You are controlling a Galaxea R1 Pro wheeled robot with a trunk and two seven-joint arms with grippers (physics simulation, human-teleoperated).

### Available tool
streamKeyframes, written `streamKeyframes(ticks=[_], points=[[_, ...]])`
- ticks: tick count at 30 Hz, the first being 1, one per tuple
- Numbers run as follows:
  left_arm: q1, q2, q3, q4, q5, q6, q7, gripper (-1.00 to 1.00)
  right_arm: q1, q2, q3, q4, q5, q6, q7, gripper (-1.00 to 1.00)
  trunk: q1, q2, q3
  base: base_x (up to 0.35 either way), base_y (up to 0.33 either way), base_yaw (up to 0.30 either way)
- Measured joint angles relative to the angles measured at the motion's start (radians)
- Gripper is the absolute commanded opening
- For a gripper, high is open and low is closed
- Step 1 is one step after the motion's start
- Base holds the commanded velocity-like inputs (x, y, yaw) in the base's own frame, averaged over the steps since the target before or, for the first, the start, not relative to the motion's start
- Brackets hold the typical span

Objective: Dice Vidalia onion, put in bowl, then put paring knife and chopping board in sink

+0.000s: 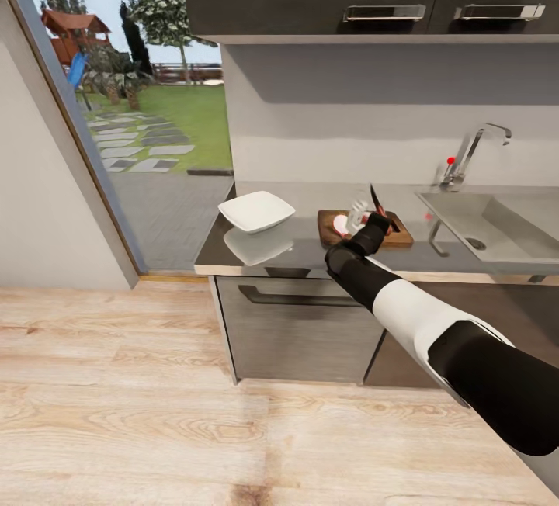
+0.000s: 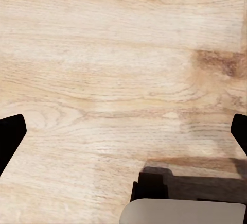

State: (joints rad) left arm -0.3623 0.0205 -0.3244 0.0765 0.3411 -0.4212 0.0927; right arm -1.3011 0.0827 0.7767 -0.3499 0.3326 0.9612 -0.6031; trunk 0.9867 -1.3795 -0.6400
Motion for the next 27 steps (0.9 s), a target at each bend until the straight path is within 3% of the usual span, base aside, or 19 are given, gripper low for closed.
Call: streamKeyframes(ticks=[8, 27], points=[[0.0, 0.0, 0.0, 0.0, 0.0, 0.0, 0.0, 1.0, 0.0, 0.001, 0.002, 0.007, 0.003, -0.002, 0.066, -1.0, 0.0, 0.0, 0.0, 0.0, 0.0, 0.0], [0.0, 0.0, 0.0, 0.0, 0.0, 0.011, -0.001, 1.0, 0.0, 0.009, 0.005, 0.012, 0.002, -0.006, 0.082, -1.0, 0.0, 0.0, 0.0, 0.0, 0.0, 0.0]])
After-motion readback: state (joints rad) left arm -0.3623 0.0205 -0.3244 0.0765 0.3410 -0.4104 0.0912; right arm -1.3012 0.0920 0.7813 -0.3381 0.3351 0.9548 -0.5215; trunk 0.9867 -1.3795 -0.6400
